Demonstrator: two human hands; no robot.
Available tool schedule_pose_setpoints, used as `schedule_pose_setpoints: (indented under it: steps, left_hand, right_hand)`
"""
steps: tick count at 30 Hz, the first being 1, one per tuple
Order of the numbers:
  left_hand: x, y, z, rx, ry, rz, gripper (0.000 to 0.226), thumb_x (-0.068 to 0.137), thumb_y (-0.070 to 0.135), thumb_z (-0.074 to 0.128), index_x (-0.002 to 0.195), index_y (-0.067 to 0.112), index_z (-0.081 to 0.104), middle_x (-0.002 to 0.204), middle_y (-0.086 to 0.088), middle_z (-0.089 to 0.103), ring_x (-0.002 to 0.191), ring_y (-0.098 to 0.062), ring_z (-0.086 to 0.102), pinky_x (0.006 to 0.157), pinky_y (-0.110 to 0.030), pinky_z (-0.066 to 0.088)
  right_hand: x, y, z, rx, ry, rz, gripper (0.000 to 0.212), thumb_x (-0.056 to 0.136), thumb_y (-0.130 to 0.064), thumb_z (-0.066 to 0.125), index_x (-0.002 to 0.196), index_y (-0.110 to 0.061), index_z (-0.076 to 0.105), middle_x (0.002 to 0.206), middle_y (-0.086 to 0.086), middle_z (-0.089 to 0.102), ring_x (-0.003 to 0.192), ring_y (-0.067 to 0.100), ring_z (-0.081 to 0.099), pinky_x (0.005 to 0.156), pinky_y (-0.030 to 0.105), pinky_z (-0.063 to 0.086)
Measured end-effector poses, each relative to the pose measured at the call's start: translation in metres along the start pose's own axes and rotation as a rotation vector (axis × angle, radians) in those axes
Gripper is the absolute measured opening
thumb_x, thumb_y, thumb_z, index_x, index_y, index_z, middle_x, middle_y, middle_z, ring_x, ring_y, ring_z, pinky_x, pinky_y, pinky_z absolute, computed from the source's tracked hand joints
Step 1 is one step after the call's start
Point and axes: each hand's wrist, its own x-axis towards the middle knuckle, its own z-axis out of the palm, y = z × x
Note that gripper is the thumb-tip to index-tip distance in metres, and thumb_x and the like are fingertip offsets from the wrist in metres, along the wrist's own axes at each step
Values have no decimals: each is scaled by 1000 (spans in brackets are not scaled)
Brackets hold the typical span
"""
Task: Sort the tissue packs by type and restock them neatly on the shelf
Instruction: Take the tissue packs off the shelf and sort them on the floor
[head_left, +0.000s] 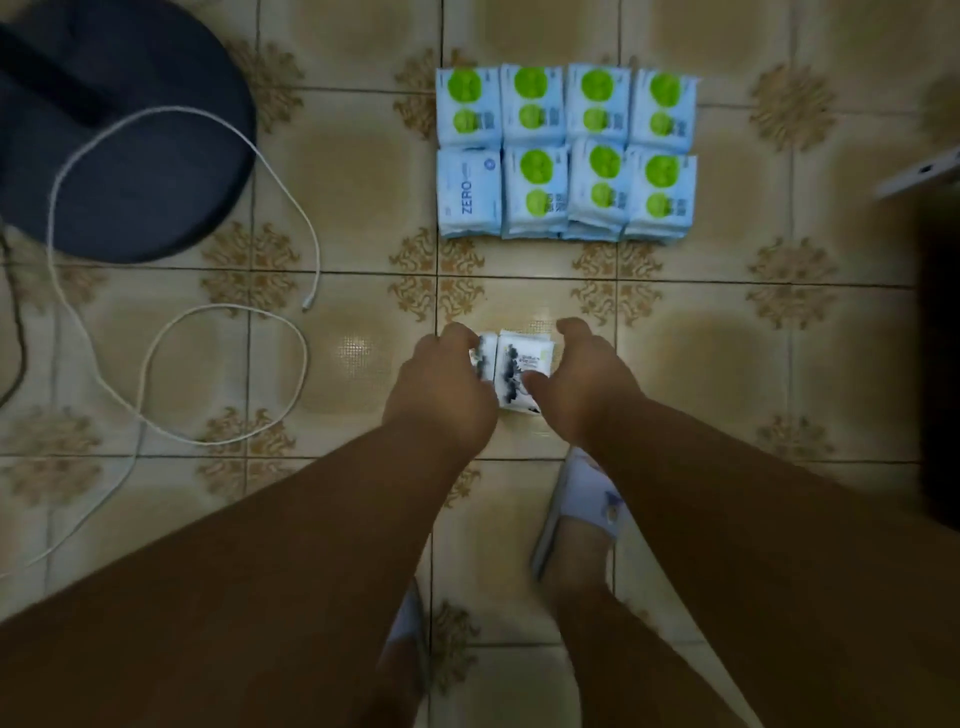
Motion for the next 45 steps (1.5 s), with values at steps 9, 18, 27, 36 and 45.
schedule_pose_setpoints:
  steps: [9, 18, 27, 36, 45]
  left_hand:
    - [-274, 167, -207, 33, 137, 530, 45, 90, 18, 58, 129, 38, 50, 124, -1, 50, 106, -23, 58, 86, -38, 50]
    - [-499, 342, -266, 6, 152, 1137, 38, 91, 15, 53, 120, 39, 59, 112, 5, 49, 90, -15, 61, 82, -38, 51]
    - [-704, 433, -183, 4, -3, 1492, 34, 94, 19, 52, 122, 38, 57, 122, 11, 51, 90, -7, 60, 80, -36, 53]
    - [-823, 489, -73, -80, -174, 1600, 29, 96, 19, 52, 119, 38, 55, 119, 14, 53, 90, 7, 54, 76, -20, 44]
    - [-836, 626, -49, -112, -152, 1737, 30, 97, 20, 52, 122, 38, 52, 118, 17, 54, 89, 3, 55, 74, -20, 42]
  right_hand:
    - [-325, -102, -214, 280, 457, -178, 62, 89, -28, 64, 144, -29, 37, 138, 2, 48, 112, 20, 59, 95, 39, 50]
    - [-597, -75, -362, 484, 1029, -190, 59, 90, -32, 65, 142, -33, 38, 141, -2, 41, 110, 14, 60, 93, 40, 53]
    - [-787, 50, -397, 586, 1402, -61, 49, 91, -32, 64, 134, -36, 42, 131, -10, 45, 88, -1, 59, 65, 8, 38]
    - [-879, 171, -419, 632, 1561, 64, 45, 92, -30, 64, 133, -32, 44, 126, -10, 46, 92, 2, 58, 65, 13, 41]
    - [-892, 227, -526, 649, 1755, 108, 41, 93, -28, 63, 129, -35, 45, 126, -13, 49, 86, -5, 56, 65, 14, 43]
